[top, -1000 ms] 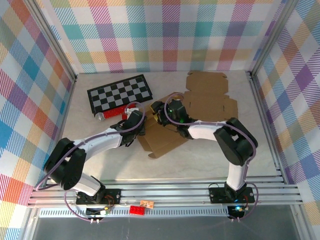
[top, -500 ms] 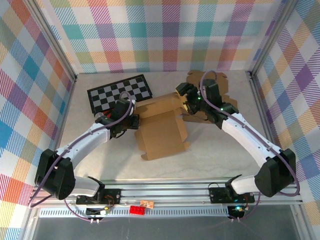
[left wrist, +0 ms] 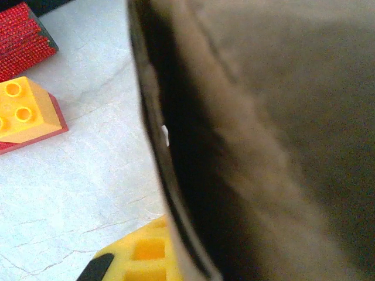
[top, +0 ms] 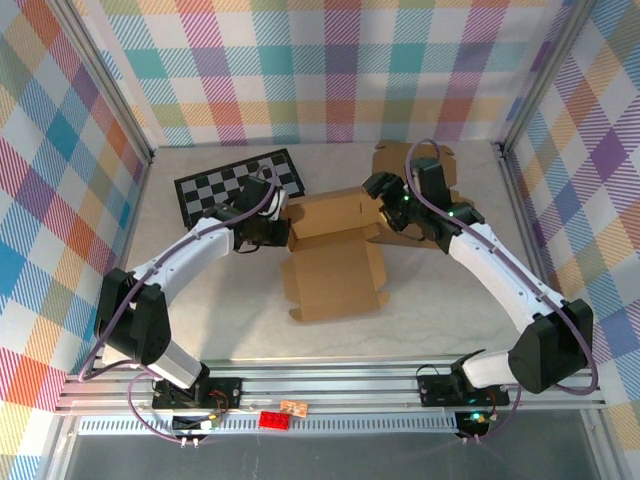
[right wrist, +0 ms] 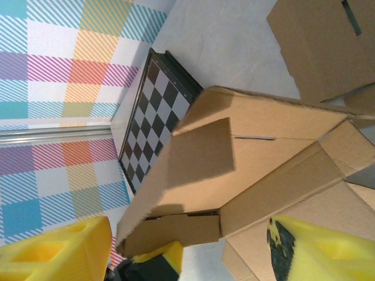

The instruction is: Fold the paper box

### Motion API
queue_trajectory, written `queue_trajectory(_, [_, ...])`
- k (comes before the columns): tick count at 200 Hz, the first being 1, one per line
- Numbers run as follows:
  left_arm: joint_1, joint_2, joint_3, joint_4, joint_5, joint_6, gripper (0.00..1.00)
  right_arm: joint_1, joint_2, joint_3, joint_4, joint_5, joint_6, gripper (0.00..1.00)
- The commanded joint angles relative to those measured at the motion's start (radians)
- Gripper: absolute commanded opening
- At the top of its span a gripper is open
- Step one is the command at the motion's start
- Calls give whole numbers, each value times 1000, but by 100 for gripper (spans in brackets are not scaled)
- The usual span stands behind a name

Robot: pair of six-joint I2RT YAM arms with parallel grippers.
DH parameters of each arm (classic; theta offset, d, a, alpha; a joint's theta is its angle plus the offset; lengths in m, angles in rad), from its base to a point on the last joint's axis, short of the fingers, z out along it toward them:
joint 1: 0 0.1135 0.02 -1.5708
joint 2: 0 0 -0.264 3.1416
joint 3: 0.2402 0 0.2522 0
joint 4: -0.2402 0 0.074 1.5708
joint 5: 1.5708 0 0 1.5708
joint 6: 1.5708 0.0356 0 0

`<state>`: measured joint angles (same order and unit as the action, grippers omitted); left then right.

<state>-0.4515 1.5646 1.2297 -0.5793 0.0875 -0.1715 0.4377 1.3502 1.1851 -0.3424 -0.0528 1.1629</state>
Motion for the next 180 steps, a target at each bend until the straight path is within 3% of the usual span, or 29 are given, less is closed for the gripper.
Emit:
queue_trajectory(1, [19,19,65,-81,64,-31,0,-37,-81,-99,54,-10,-52,61])
queue_trajectory(47, [43,84,170,-169,135,-36,0,-111,-59,-173,67,-129,-213,47])
queue_trajectory(101, [47,135,245,-239,150,-58,0,-147,47,-199,192,-134,-257,48])
queue_trajectory(180, [50,142,261,-263,178,-74,0,-149,167,-191,217,-139,-290,51])
